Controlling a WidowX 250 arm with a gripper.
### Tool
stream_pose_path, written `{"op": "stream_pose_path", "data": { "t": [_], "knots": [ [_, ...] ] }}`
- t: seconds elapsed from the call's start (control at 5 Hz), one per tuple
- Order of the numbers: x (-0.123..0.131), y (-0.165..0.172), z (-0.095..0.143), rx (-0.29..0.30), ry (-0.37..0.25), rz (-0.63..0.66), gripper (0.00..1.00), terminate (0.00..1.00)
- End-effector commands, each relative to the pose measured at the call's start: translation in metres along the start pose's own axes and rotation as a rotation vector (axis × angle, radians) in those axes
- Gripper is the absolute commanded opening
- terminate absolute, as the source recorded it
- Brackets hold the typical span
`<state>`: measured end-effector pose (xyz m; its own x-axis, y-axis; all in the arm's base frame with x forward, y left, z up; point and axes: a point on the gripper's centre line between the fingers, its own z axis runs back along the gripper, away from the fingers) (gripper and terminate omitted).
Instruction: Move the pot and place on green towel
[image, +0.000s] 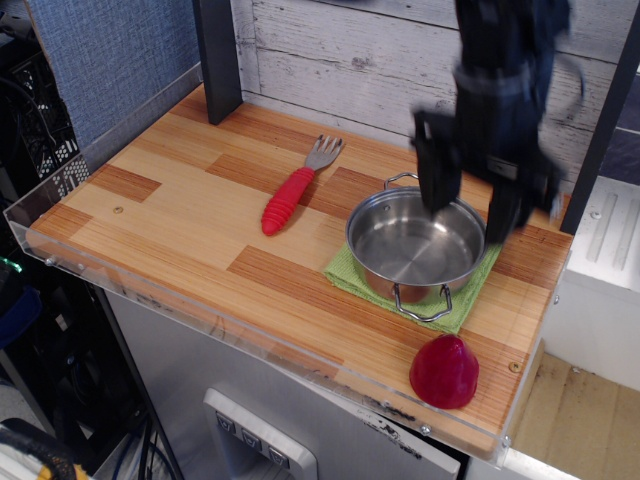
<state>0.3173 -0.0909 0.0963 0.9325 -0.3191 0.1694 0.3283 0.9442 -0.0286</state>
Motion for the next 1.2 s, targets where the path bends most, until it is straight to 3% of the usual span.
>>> {"op": "stream_pose_path", "data": {
  "t": [0.0,0.2,0.4,0.6,1.0],
  "knots": [
    [-0.025,0.038,0.108,0.095,-0.295,0.179,1.0,0.0],
    [-0.027,0.056,0.16,0.109,-0.272,0.261,1.0,0.0],
    [-0.022,0.066,0.158,0.102,-0.154,0.321,1.0,0.0],
    [-0.023,0.075,0.148,0.088,-0.073,0.365,1.0,0.0],
    [-0.026,0.085,0.143,0.043,0.009,0.309,1.0,0.0]
  ]
}}
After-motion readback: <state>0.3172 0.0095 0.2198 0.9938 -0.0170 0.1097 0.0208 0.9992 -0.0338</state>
